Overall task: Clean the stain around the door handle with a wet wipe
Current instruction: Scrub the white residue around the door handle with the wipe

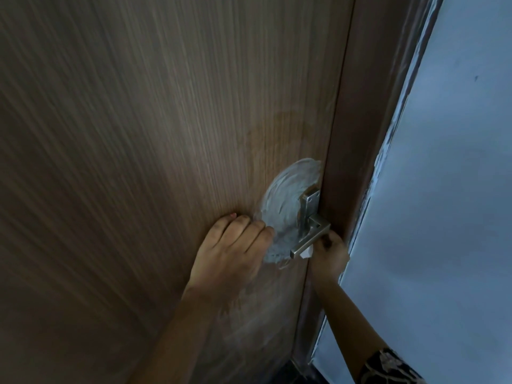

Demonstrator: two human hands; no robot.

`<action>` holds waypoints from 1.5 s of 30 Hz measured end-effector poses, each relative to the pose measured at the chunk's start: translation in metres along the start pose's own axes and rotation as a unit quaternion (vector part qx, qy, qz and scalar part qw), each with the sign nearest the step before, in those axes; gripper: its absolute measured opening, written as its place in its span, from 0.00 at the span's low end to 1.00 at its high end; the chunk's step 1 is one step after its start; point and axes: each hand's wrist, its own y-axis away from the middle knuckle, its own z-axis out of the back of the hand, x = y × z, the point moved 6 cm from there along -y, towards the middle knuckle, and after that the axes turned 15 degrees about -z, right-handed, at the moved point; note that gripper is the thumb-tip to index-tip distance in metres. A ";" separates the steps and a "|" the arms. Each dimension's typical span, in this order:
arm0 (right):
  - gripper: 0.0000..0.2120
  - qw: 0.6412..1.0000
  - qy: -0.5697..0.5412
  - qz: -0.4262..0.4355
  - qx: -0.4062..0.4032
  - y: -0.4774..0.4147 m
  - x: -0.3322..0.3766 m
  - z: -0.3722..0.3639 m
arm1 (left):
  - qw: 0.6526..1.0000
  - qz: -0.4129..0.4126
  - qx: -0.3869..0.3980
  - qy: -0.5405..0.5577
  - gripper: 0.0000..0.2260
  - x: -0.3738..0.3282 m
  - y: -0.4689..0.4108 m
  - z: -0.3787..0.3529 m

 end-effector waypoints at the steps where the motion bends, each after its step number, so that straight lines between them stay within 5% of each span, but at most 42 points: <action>1: 0.08 1.000 0.013 0.006 0.000 0.004 0.000 -0.002 | 1.000 0.001 0.001 -0.001 0.07 0.000 0.000 0.000; 10: 0.06 1.000 -0.021 0.000 -0.009 -0.007 0.009 0.004 | 1.000 -0.007 0.005 -0.012 0.08 0.000 -0.001 -0.003; 14: 0.04 0.997 0.045 0.030 0.059 0.001 0.007 0.005 | 1.000 -0.010 0.008 -0.014 0.09 0.000 -0.001 -0.003; 19: 0.07 0.993 0.001 0.090 -0.074 0.001 0.026 0.053 | 1.000 -0.015 0.017 -0.011 0.09 -0.001 0.000 -0.006; 24: 0.08 0.955 0.057 0.290 -0.013 0.019 0.096 0.026 | 1.000 -0.014 0.022 -0.015 0.09 0.000 0.000 -0.007; 29: 0.07 0.924 0.128 0.361 0.017 0.022 0.089 -0.002 | 1.000 -0.012 0.028 -0.006 0.09 -0.001 0.001 -0.007; 34: 0.07 0.847 0.303 0.432 0.062 0.027 0.074 -0.013 | 1.000 -0.011 0.025 -0.010 0.09 -0.001 0.002 -0.007; 45: 0.08 0.921 0.180 0.344 0.031 0.013 0.103 -0.004 | 1.000 -0.018 0.010 -0.001 0.10 -0.001 0.002 -0.005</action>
